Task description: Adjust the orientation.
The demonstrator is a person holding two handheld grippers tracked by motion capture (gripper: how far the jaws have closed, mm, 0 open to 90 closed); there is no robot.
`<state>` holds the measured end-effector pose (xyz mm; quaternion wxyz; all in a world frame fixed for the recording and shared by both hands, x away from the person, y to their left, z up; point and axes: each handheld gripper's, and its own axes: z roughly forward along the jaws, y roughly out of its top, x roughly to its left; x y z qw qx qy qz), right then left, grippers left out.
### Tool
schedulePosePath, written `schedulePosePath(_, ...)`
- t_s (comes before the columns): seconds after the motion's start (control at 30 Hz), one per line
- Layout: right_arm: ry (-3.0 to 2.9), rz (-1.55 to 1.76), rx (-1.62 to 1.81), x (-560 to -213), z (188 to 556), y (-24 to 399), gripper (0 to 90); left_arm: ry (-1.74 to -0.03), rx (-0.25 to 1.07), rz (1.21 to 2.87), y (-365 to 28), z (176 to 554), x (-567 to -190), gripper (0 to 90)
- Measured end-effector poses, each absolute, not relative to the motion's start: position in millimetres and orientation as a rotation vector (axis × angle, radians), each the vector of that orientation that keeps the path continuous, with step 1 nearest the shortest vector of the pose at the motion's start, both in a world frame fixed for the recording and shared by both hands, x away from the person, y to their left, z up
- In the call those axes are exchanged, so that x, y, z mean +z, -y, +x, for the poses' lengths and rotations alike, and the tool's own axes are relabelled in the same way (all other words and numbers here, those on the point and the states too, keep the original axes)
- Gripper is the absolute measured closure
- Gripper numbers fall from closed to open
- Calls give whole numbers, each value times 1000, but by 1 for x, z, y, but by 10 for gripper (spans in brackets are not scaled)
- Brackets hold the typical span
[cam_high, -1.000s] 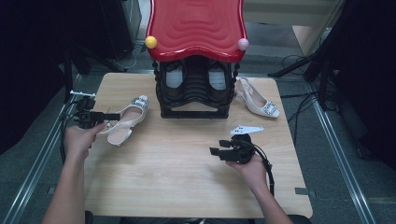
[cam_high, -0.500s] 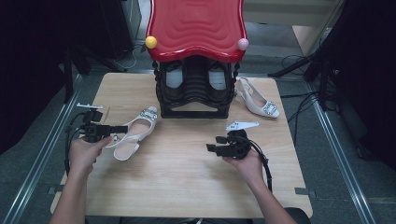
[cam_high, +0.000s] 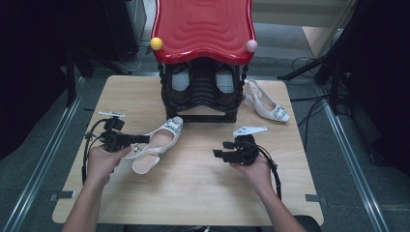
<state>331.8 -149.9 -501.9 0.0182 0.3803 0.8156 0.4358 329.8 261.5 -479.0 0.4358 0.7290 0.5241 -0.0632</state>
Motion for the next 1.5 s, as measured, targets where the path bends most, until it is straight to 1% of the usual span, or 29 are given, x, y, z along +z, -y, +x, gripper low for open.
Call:
schedulePosePath(0.43,-2487,1223,1337,-502,320,162,422,-1156,-282,1938,-200,343,-487,880)
schedulePosePath(0.53,-2474,1232,1332,-503,317,165,422,-1126,-284,1950,-186,344,-491,879)
schedulePosePath(0.7,-2462,1245,1307,-506,315,166,423,-1138,-294,1986,-169,351,-504,874)
schedulePosePath(0.77,-2459,1252,1303,-507,314,166,423,-1151,-305,2016,-167,354,-510,868)
schedulePosePath(0.83,-2460,1249,1299,-507,313,165,423,-1166,-315,2001,-168,355,-512,865)
schedulePosePath(0.9,-2453,1248,1300,-508,313,164,424,-1164,-265,2048,-167,355,-512,828)
schedulePosePath(0.97,-2448,1246,1295,-509,313,163,424,-1144,-270,2032,-169,354,-509,799)
schedulePosePath(1.13,-2442,1245,1282,-512,314,160,427,-1129,-246,2041,-171,352,-500,641)
schedulePosePath(1.2,-2437,1245,1284,-512,314,159,434,-1128,-244,2039,-173,351,-496,594)
schedulePosePath(1.33,-2441,1236,1293,-513,315,156,472,-1096,-206,2024,-179,349,-484,533)
schedulePosePath(1.43,-2445,1209,1296,-514,316,154,511,-1100,-166,2020,-184,346,-477,511)
schedulePosePath(1.5,-2439,1208,1312,-515,317,152,543,-1099,-189,2023,-189,346,-474,492)
